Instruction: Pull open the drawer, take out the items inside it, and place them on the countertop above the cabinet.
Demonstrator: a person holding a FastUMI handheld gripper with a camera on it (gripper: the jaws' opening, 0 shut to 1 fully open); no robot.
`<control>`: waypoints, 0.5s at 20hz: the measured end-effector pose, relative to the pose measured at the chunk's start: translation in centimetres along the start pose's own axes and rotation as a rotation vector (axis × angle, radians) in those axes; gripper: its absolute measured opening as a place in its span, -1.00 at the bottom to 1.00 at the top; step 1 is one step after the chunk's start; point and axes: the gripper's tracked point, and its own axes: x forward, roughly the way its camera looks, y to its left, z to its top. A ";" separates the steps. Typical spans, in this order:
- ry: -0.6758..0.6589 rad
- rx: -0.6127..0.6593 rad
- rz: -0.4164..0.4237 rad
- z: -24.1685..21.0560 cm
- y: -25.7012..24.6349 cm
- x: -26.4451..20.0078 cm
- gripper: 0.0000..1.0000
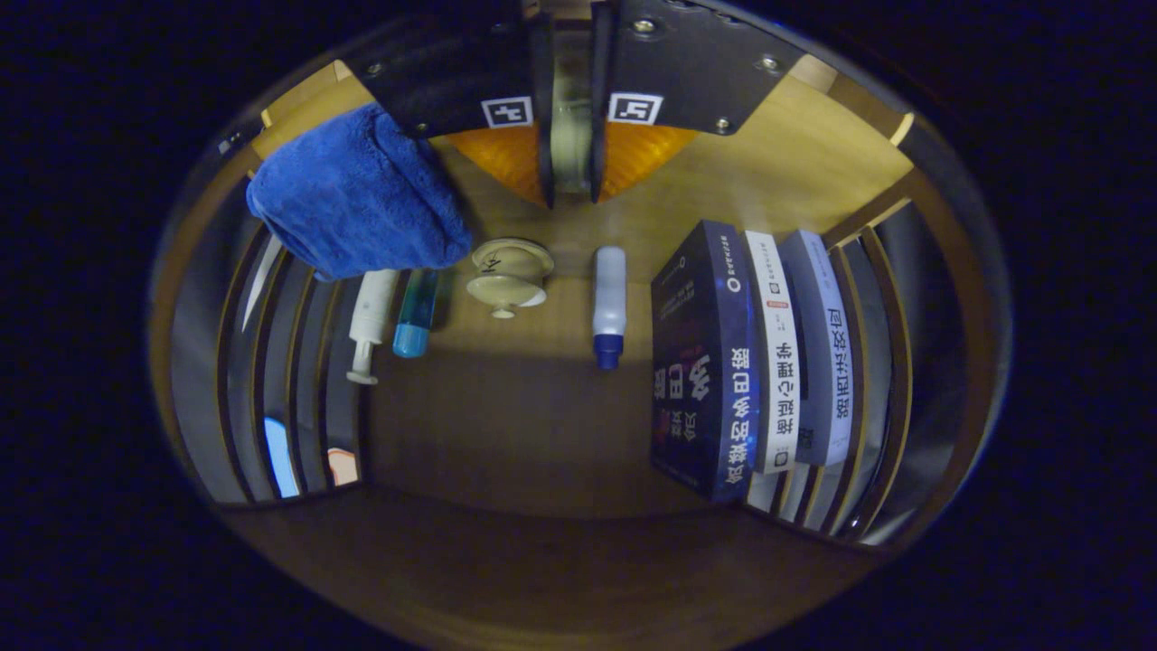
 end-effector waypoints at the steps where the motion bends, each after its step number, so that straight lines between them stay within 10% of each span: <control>1: -0.018 -0.021 0.002 0.1 0.1 -0.1 -0.67; 3: -0.046 -0.035 0.031 0.2 0.7 -0.1 -0.61; 10: -0.196 -0.012 0.046 3.6 -0.5 -3.6 0.69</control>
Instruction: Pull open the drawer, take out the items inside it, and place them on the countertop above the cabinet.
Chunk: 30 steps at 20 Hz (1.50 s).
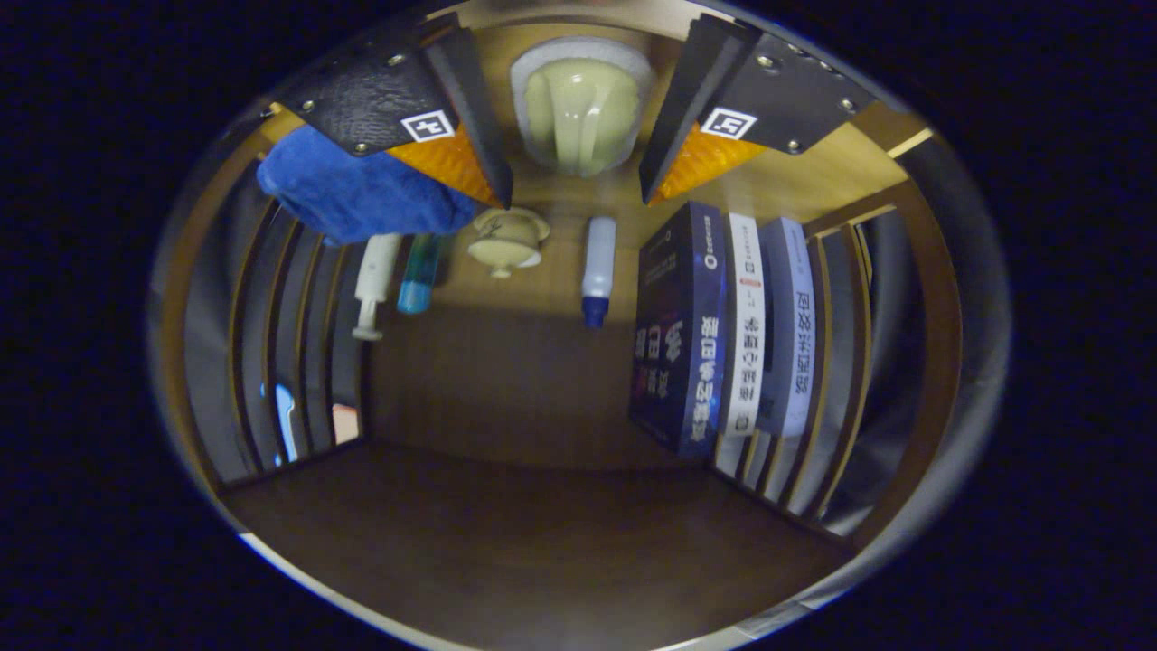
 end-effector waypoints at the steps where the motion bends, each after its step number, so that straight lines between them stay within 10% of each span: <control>1: -0.026 -0.009 0.010 1.1 0.0 -1.1 0.71; 9: -0.200 -0.002 0.036 7.8 -0.8 -11.5 0.88; 30: -0.255 -0.012 -0.021 -2.9 -0.6 -24.9 0.89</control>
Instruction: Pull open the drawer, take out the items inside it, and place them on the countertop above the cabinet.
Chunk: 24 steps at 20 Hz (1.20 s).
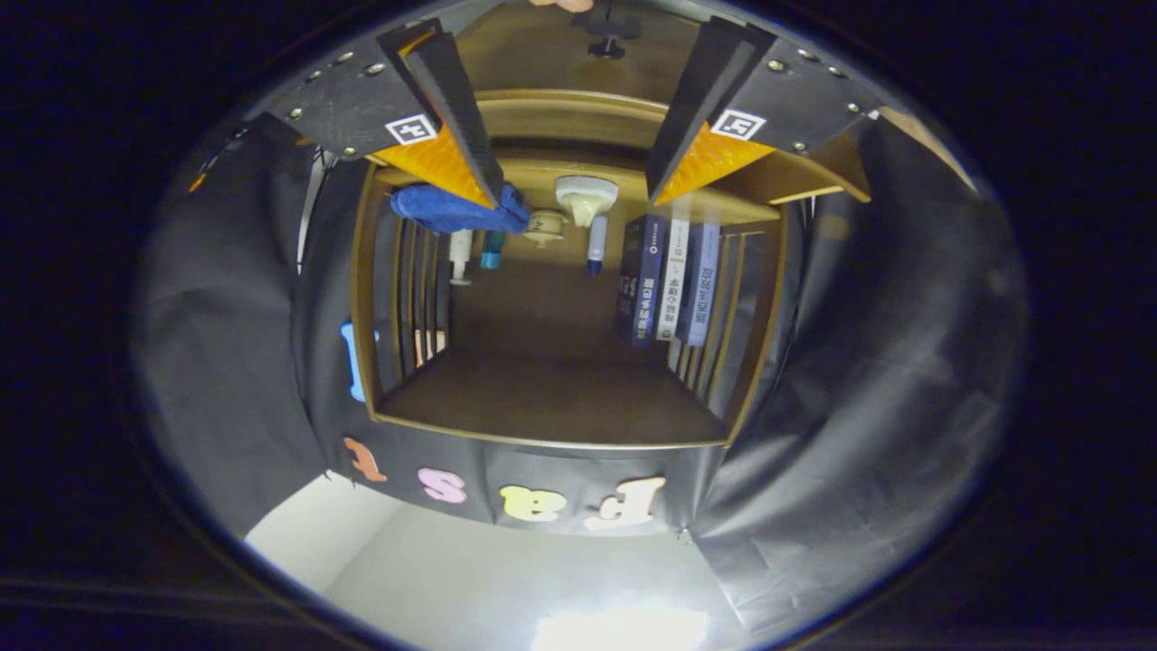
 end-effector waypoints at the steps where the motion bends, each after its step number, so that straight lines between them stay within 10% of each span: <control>1: 0.004 -0.005 0.008 -0.2 0.3 -0.3 0.89; 24: 0.199 0.151 -0.084 -4.7 -1.6 -0.3 0.90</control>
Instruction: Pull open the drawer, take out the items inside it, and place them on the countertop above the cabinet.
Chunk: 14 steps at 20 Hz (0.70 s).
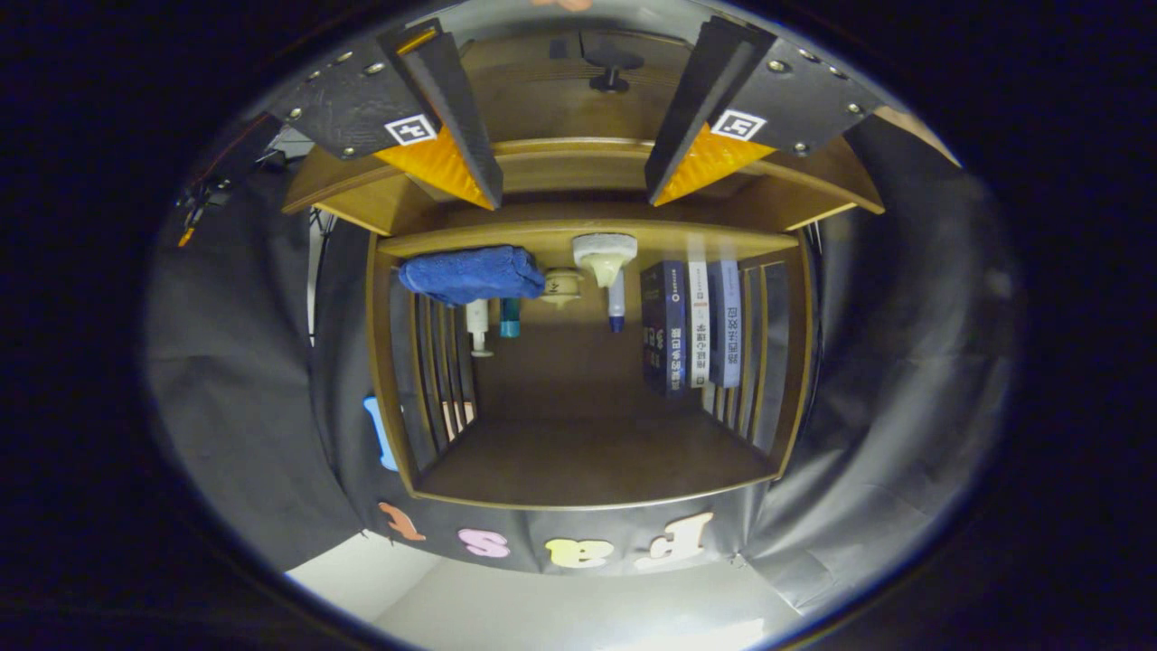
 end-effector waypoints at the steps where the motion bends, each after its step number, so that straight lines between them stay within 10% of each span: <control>1: -0.003 -0.006 0.001 0.1 0.1 0.0 0.90; 14: -0.019 -0.078 0.035 0.1 1.7 -0.5 0.91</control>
